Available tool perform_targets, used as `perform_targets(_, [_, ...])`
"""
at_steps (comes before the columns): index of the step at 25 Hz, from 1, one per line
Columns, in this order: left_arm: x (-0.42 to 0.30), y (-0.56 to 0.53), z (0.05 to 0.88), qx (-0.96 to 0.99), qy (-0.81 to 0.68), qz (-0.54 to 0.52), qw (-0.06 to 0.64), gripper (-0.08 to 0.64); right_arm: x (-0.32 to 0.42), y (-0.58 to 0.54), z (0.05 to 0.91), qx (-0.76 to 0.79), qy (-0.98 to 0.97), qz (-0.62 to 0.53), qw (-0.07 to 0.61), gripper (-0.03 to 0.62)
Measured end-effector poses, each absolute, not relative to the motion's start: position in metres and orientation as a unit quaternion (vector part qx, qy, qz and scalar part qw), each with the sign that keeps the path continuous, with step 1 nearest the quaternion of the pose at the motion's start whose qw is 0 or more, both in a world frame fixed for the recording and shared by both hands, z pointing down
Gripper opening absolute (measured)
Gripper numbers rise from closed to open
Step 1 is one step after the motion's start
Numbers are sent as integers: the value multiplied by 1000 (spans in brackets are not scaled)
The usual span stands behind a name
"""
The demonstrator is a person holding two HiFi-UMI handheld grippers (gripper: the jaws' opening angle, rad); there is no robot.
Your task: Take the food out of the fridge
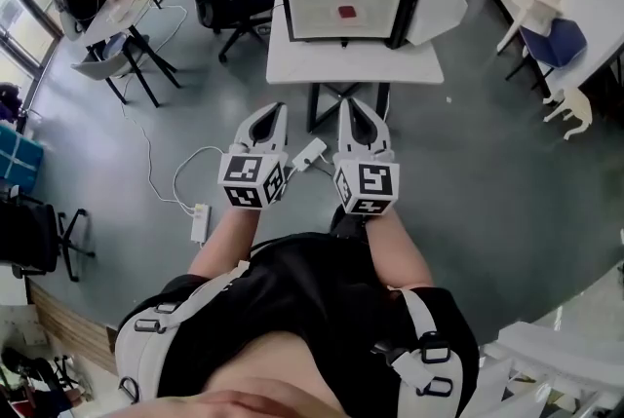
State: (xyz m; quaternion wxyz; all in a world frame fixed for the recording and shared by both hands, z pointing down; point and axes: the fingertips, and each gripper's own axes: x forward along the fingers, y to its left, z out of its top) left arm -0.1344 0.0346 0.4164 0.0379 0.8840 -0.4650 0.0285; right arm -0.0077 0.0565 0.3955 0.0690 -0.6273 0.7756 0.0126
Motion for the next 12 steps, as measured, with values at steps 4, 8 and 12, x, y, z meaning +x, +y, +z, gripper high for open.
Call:
perform_targets(4, [-121,-3,423,881,-470,30,42,3,6,15,404,-620,781,8,69,8])
perform_targets(8, [-100,-56,426,879,-474,30,50,3,25,-39,406,-617,785,24,55,8])
perform_targets(12, [-73,-112,421,876,-479,32,47,3,49,-98,408,-607,793,19,54,8])
